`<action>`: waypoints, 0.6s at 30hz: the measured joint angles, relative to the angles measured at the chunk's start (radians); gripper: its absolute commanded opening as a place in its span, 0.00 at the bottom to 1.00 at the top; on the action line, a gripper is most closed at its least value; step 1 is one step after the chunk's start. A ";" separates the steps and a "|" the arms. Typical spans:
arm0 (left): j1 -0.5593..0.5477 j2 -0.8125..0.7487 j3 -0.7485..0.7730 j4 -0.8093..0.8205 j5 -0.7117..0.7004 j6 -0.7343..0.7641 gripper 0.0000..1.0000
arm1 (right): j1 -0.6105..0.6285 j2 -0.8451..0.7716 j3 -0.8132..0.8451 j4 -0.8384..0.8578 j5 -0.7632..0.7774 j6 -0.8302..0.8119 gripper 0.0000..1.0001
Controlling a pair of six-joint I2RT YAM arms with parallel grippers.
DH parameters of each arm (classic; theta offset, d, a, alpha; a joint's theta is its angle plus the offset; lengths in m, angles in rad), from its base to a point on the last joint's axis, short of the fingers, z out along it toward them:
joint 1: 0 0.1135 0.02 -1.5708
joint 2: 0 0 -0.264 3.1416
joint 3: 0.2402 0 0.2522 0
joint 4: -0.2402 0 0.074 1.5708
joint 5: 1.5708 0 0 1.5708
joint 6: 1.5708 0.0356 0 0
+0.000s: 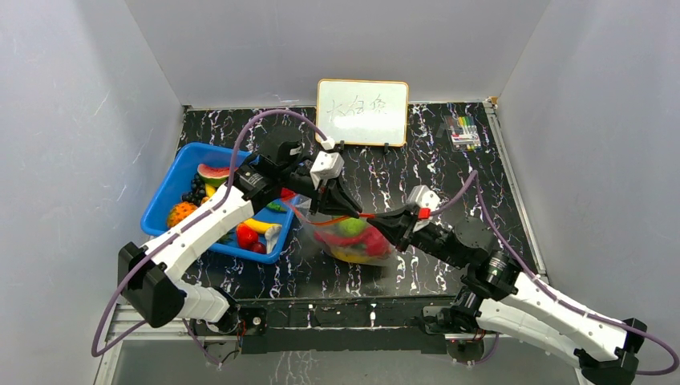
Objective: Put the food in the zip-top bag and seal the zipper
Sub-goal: Zip the zipper food storage bag at the center of the board.
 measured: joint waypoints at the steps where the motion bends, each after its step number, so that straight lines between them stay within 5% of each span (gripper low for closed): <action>1: -0.002 -0.011 0.000 -0.015 -0.005 0.014 0.00 | 0.001 -0.011 0.000 -0.003 -0.001 0.000 0.00; 9: 0.002 -0.026 -0.008 -0.041 -0.011 0.037 0.00 | 0.001 -0.023 0.000 -0.016 -0.023 -0.001 0.00; 14: 0.003 -0.026 -0.023 -0.011 -0.010 0.010 0.00 | 0.001 0.000 0.000 -0.013 -0.037 0.000 0.21; 18: 0.003 -0.026 -0.029 0.002 -0.008 -0.003 0.00 | 0.001 0.030 0.008 -0.012 -0.051 -0.002 0.22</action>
